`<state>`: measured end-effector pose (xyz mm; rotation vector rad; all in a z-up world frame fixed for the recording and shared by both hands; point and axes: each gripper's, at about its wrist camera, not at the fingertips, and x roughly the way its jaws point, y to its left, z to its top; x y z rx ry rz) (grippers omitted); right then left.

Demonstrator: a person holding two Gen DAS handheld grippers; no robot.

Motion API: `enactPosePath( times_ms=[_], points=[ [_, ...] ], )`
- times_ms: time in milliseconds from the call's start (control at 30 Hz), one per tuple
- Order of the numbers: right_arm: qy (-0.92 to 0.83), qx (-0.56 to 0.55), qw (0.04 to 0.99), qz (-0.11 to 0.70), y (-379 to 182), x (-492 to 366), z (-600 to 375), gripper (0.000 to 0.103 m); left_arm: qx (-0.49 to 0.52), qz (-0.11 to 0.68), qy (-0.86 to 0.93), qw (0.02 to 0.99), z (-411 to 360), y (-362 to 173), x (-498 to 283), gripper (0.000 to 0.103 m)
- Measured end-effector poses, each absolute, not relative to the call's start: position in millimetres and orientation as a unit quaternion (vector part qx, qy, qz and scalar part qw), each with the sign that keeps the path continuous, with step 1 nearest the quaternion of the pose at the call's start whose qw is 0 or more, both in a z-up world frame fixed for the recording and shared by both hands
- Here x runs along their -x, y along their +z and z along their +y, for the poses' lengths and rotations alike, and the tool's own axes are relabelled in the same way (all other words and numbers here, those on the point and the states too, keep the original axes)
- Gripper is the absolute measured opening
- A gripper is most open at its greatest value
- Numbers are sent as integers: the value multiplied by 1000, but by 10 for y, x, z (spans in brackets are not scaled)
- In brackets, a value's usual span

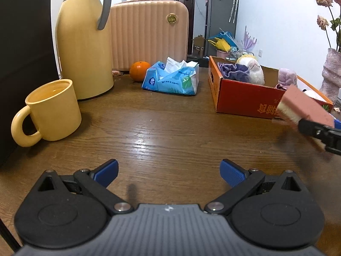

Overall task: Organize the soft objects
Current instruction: 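Move the left gripper down to the clear plastic bag while the right holds the sponge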

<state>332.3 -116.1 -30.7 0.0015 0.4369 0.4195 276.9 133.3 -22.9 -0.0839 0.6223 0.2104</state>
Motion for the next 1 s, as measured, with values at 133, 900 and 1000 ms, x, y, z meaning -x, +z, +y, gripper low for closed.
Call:
enactPosePath(
  times_ms=[133, 900, 1000],
  points=[
    [197, -7, 961, 192, -241, -3290, -1288, 82, 38, 296, 107, 948, 1227, -209, -2809, 103],
    [137, -60, 982, 118, 8, -3323, -2361, 82, 7, 278, 33, 960, -25, -179, -3242, 103],
    [128, -65, 983, 116, 16, -3340, -2490, 82, 2, 278, 21, 960, -192, -192, -3310, 103]
  ],
)
